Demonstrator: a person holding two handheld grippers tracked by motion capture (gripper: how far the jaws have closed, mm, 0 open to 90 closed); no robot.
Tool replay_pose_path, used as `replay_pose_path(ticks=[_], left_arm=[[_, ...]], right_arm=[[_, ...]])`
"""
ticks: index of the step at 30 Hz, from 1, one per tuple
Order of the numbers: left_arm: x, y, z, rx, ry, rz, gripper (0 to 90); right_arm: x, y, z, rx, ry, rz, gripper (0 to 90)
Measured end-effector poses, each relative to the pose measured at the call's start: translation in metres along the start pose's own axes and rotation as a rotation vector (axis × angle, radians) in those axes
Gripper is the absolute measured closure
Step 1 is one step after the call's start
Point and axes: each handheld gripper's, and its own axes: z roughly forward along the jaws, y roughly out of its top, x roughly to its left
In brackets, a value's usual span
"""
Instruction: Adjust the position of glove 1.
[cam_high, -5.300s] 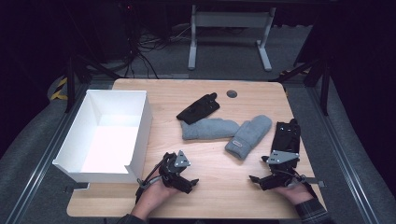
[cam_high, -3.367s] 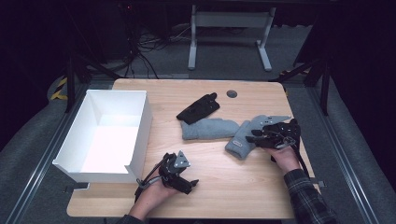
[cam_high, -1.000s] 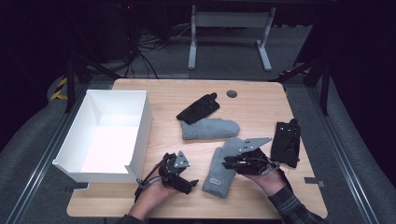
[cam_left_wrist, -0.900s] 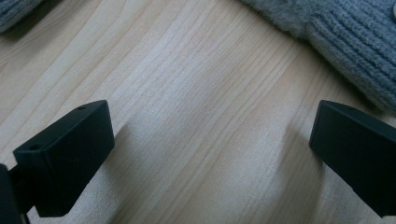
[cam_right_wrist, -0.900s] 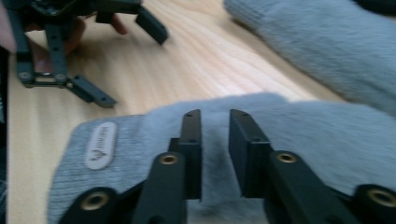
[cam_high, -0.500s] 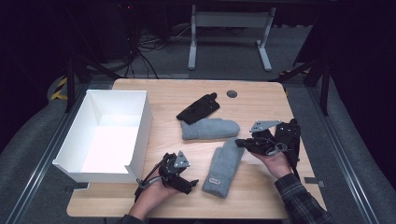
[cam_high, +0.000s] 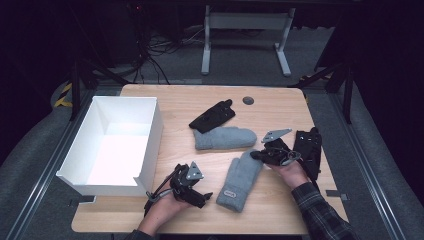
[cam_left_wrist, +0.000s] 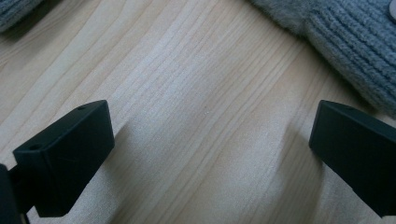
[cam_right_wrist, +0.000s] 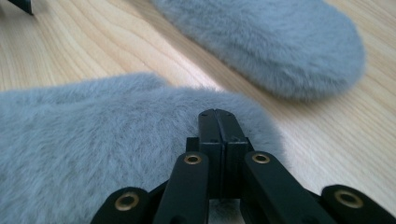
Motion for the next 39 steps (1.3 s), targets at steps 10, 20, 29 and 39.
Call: replay_pose_path(ticks=[10, 20, 29, 39], left_arm=[[0.000, 0.000, 0.000, 0.000, 0.000, 0.001, 0.3], [0.000, 0.000, 0.000, 0.000, 0.000, 0.001, 0.3], [0.001, 0.005, -0.001, 0.031, 0.000, 0.009, 0.9], [0.009, 0.021, -0.005, 0.027, 0.044, -0.006, 4.7]], right_arm=[[0.007, -0.023, -0.026, 0.028, -0.026, 0.020, 90.0], [0.015, -0.035, -0.051, -0.078, -0.034, 0.041, 61.0], [0.033, -0.066, -0.067, -0.116, -0.076, 0.034, 34.1], [0.044, -0.090, -0.054, -0.073, -0.029, 0.018, 18.1]])
